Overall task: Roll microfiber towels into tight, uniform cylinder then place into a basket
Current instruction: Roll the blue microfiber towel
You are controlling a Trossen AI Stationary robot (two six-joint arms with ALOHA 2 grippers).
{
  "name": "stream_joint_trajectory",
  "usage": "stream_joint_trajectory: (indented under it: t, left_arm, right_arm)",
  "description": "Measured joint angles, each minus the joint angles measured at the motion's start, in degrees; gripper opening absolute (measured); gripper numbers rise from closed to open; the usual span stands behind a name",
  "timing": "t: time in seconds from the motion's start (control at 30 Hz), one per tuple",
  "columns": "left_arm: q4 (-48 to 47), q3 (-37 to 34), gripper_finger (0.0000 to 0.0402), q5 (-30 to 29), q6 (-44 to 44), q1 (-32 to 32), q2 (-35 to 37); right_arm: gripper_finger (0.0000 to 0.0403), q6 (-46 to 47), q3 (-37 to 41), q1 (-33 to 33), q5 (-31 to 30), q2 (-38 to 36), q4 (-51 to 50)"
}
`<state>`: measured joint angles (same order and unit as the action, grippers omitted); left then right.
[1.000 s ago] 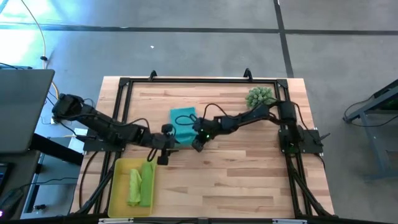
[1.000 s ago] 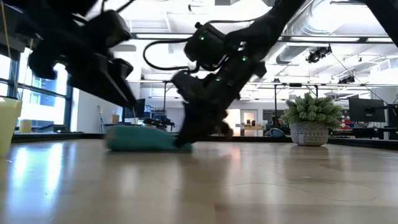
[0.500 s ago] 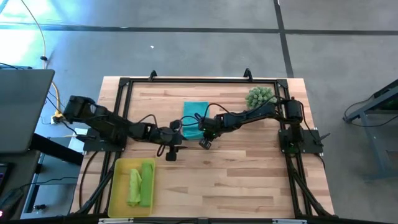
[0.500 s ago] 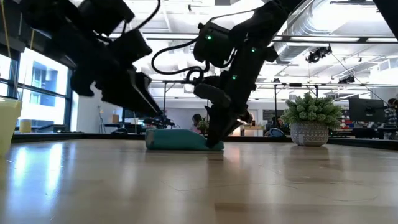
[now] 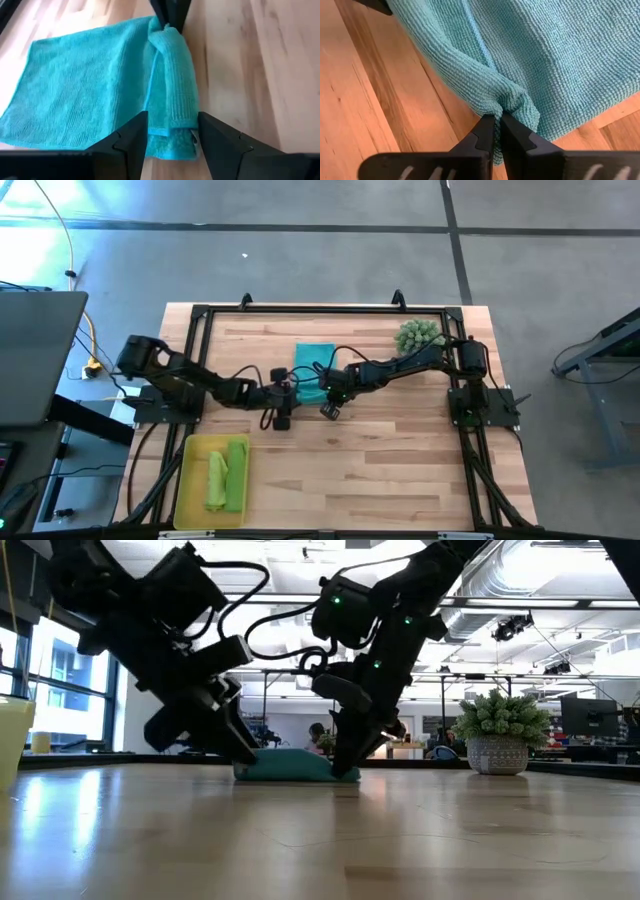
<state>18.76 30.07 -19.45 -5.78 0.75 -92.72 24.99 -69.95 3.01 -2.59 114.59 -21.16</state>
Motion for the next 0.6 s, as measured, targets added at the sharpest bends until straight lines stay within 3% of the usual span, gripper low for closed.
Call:
stream_joint_trajectory:
  t: [0.2, 0.33, 0.5, 0.6]
  left_arm:
    - [0.73, 0.02, 0.0150, 0.23, 1.28, 1.09, -0.62]
    - [0.60, 0.02, 0.0103, 3.15, 3.14, 1.57, -0.62]
    - [-0.05, 0.02, 0.0016, 12.90, 10.21, 4.20, -0.62]
    - [0.33, 0.02, 0.0010, 21.22, 19.10, 7.73, -0.62]
  right_arm:
    - [0.0012, -0.01, 0.00, 0.00, 0.00, 0.00, 0.27]
    - [0.0012, -0.02, 0.00, 0.00, -0.02, 0.00, 0.34]
    - [0.0012, -0.14, 0.02, -0.08, 0.03, -0.57, 0.46]
    - [0.0012, -0.26, 0.20, -0.39, 1.93, -1.72, 0.17]
